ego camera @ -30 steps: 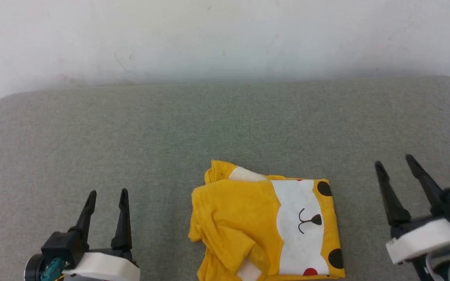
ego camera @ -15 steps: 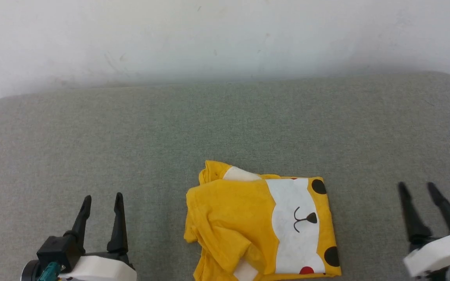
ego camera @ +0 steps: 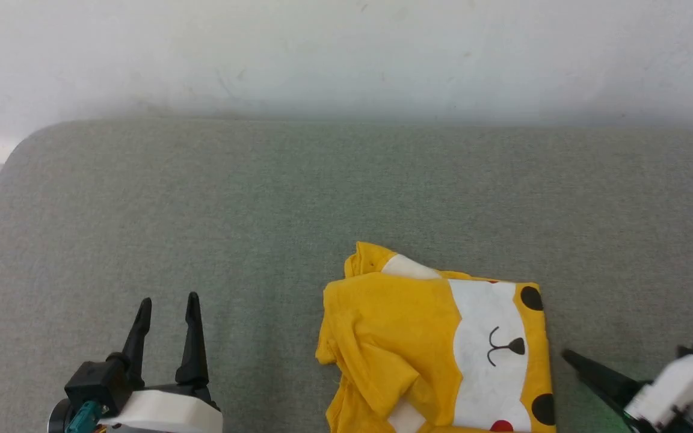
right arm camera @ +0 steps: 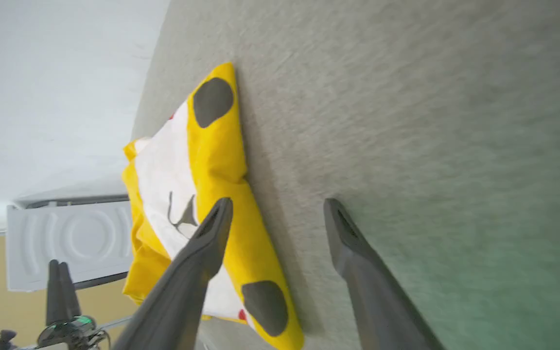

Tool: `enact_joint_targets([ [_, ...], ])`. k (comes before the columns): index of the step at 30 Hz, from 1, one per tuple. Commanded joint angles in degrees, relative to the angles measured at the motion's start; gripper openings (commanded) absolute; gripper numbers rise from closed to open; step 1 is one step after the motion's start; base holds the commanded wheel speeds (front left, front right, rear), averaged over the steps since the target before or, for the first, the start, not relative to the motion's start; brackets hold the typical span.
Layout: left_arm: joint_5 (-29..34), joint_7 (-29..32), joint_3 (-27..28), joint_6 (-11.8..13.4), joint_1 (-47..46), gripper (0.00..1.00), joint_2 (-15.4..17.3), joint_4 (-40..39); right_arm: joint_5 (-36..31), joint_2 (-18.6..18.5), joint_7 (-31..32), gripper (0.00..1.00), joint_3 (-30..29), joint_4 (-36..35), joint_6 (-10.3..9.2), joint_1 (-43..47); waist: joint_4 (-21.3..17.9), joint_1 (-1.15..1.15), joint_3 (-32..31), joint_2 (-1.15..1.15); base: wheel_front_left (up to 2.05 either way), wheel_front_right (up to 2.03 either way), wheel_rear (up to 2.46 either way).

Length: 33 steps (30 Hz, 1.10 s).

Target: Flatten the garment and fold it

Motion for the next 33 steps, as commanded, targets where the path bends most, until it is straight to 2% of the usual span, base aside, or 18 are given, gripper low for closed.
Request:
enact_joint_targets([
  [1, 0.7, -0.3, 0.4, -0.5, -1.1, 1.0, -0.4, 0.4, 2.3, 1.9, 1.1, 1.0, 1.0, 1.2, -0.03, -2.5, 1.3, 0.0, 0.9, 0.0, 0.0, 0.0, 0.0],
  [7, 1.7, -0.3, 0.8, -1.2, -2.3, 1.0, -1.2, 0.9, 6.1, 4.1, 3.6, 1.0, 6.4, 6.6, -0.03, -7.0, 2.6, 0.0, 1.7, 0.0, 0.0, 0.0, 0.0],
  [8, 1.8, -0.3, 0.9, -1.4, -2.4, 1.0, -1.3, 1.0, 5.4, 3.9, 3.5, 0.73, 7.6, 7.4, -0.03, -7.4, 2.8, 0.0, 1.7, 0.0, 0.0, 0.0, 0.0],
  [9, 2.0, -0.3, 0.9, -1.5, -2.5, 1.0, -1.4, 1.0, 4.2, 3.4, 3.1, 0.31, 8.8, 8.1, -0.03, -7.6, 3.0, 0.0, 1.7, 0.0, 0.0, 0.0, 0.0],
  [10, 2.2, -0.3, 1.0, -1.6, -2.6, 1.0, -1.5, 1.1, 3.4, 3.0, 2.9, 0.0, 9.9, 8.7, -0.03, -7.8, 3.1, 0.0, 1.7, 0.0, 0.0, 0.0, 0.0],
  [15, 2.0, -0.3, 2.0, -2.0, -2.3, 1.0, -2.0, 0.8, -1.1, -0.9, -0.7, 0.0, 16.1, 6.3, -0.03, -8.4, 2.2, 0.0, 1.2, 0.0, 0.0, 0.0, 0.0],
  [18, 2.5, -0.3, 2.6, -2.3, -2.3, 1.0, -2.1, 0.3, -7.7, -6.1, -5.5, 0.0, 22.6, 1.3, -0.03, -8.7, 0.6, 0.0, 0.9, 0.0, 0.0, 0.0, 0.0],
  [22, 3.3, -0.3, 3.4, -2.4, -2.2, 1.0, -1.9, -0.5, -21.6, -15.1, -12.0, 0.0, 30.2, -3.6, -0.03, -9.4, -3.3, 0.0, 0.9, 0.0, 0.0, 0.0, 0.0],
  [27, 3.8, -0.3, 3.9, -2.8, -2.4, 1.0, -2.0, -1.6, -32.8, -20.6, -14.2, 0.0, 31.8, -5.7, -0.03, -11.4, -10.4, 0.0, 2.7, 0.0, 0.0, 0.0, 0.0],
  [28, 3.8, -0.3, 3.9, -2.8, -2.4, 1.0, -2.0, -1.6, -32.8, -20.6, -14.2, 0.0, 31.8, -5.7, -0.03, -11.4, -10.4, 0.0, 2.7, 0.0, 0.0, 0.0, 0.0],
  [33, 4.6, -0.3, 3.3, -4.0, -5.1, 1.0, -1.9, -3.6, -37.4, -24.1, -14.0, 0.0, 30.4, -5.9, -0.03, -14.2, -17.7, 0.0, 8.6, 0.0, 0.0, 0.0, 0.0],
])
